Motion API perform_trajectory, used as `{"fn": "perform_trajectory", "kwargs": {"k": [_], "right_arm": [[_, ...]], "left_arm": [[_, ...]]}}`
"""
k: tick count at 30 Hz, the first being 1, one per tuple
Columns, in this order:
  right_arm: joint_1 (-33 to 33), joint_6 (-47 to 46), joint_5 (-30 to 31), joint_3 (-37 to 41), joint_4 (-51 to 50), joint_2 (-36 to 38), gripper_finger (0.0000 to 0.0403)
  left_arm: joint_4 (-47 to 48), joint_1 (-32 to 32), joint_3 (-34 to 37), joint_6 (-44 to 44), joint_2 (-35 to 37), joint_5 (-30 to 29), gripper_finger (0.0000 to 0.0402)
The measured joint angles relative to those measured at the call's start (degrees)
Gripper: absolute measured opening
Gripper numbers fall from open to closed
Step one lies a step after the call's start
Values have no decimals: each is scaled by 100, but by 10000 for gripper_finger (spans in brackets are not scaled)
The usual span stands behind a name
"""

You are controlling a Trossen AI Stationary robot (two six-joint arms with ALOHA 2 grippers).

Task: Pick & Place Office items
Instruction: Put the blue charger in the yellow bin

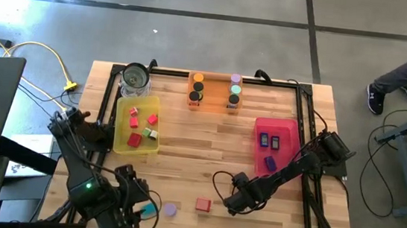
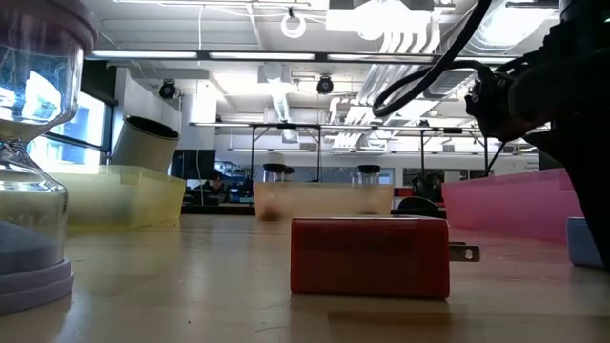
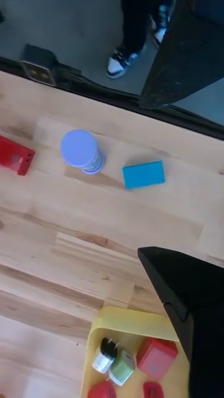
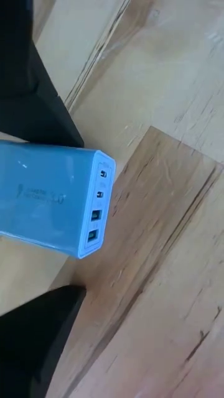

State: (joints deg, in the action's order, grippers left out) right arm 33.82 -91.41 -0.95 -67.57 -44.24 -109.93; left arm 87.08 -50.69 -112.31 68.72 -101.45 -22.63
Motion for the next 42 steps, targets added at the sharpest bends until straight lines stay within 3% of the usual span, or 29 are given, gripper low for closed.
{"fn": "perform_trajectory", "kwargs": {"k": [10,21,29,36,42], "right_arm": [[-11,154,-158,8,-5,-9,196],[9,770,-14,47,4,204,196],[133,719,568,39,176,1061,196],[353,985,1489,31,1658,1736,196],[341,1898,2019,25,2992,2116,196]], "left_arm": [[-110,21,0,-179,-107,49,372],[-933,21,0,-314,-107,50,372],[-1632,108,0,-415,-107,-9,372],[-1719,496,0,-1392,-173,-175,372],[-1788,923,0,-2921,-212,-423,372]]}}
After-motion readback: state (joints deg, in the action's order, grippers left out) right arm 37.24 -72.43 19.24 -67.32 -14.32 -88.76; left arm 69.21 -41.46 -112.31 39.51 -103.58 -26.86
